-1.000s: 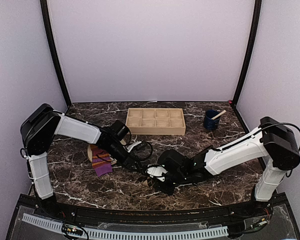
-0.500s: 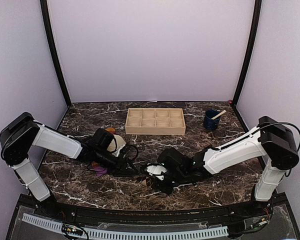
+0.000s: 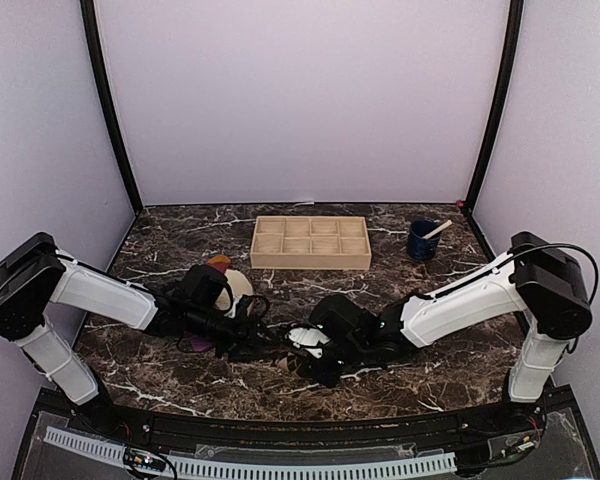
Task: Roll the socks
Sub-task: Pick up the sock from the storage box.
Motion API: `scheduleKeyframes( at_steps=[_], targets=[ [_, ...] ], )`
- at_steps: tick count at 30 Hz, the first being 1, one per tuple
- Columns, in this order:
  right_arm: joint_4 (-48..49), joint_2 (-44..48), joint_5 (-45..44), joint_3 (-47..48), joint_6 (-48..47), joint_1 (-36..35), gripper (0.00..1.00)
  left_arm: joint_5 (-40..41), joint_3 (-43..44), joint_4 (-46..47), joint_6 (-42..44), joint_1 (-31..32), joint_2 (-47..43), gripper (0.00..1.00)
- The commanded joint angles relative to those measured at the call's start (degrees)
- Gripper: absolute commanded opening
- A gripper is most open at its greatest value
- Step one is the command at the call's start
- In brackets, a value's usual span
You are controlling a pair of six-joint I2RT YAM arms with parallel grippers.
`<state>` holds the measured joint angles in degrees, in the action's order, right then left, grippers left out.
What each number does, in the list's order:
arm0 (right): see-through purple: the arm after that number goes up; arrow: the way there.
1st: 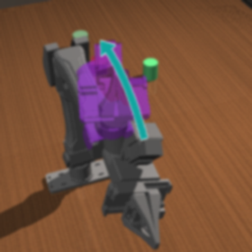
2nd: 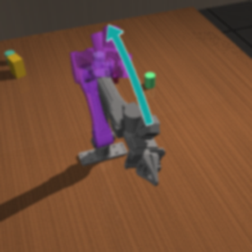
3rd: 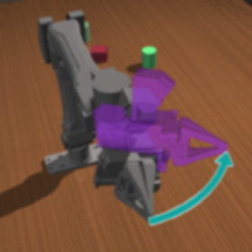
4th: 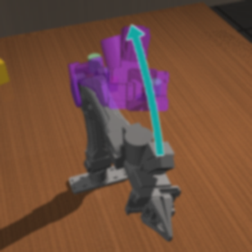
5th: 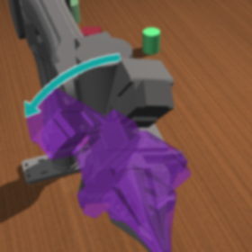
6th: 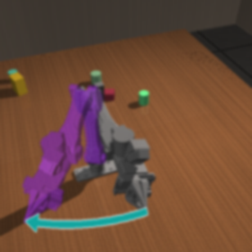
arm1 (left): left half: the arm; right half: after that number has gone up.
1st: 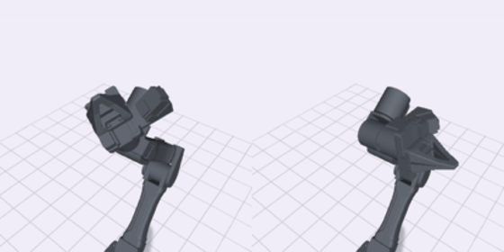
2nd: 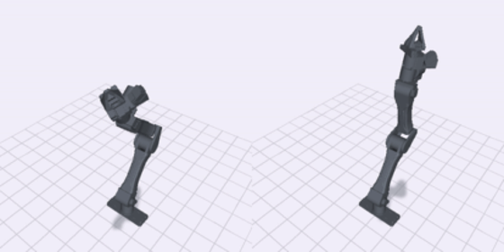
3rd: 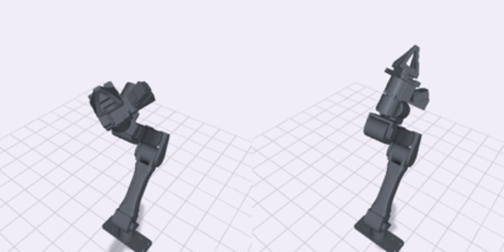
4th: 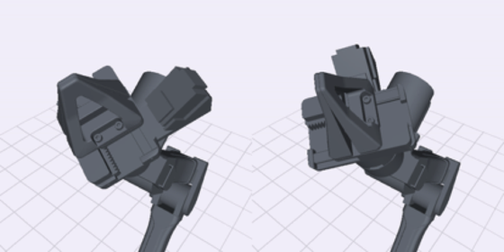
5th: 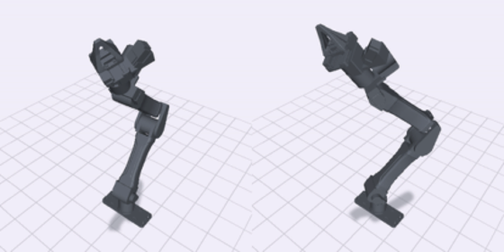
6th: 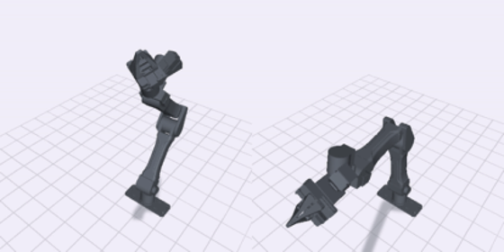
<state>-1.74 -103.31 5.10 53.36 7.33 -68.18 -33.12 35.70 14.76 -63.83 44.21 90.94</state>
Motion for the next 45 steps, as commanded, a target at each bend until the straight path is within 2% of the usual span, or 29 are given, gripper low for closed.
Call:
scheduleKeyframes(
  at_steps=[1,10,23,31,41,45],
  targets=[
    [-6.3,-3.65,0.02,-0.93,2.0,0.46,0.14,1.8,1.11,-2.07,-4.37,0.88,-0.56,0.56],
    [-6.75,-4.91,0.26,0.82,2.75,0.97,0.13,0.83,1.67,-0.01,-9.79,3.07,2.48,0.58],
    [-5.82,-5.9,1.38,2.43,3.98,1.56,0.13,3.97,3.57,-2.82,-13.01,5.16,4.6,0.58],
    [-5.48,-6.56,2.15,3.32,4.58,1.93,0.13,4.56,7.25,-3.31,-14.17,6.82,9.1,0.58],
    [-3.73,-6.66,3.17,3.63,5.82,2.26,0.13,4.04,5.7,-0.01,-17.59,7.72,11.82,0.49],
    [-3.03,-6.82,3.72,3.89,6.26,2.35,0.13,3.83,5.61,2.25,-18.18,8.04,12.99,0.41]
  ],
)
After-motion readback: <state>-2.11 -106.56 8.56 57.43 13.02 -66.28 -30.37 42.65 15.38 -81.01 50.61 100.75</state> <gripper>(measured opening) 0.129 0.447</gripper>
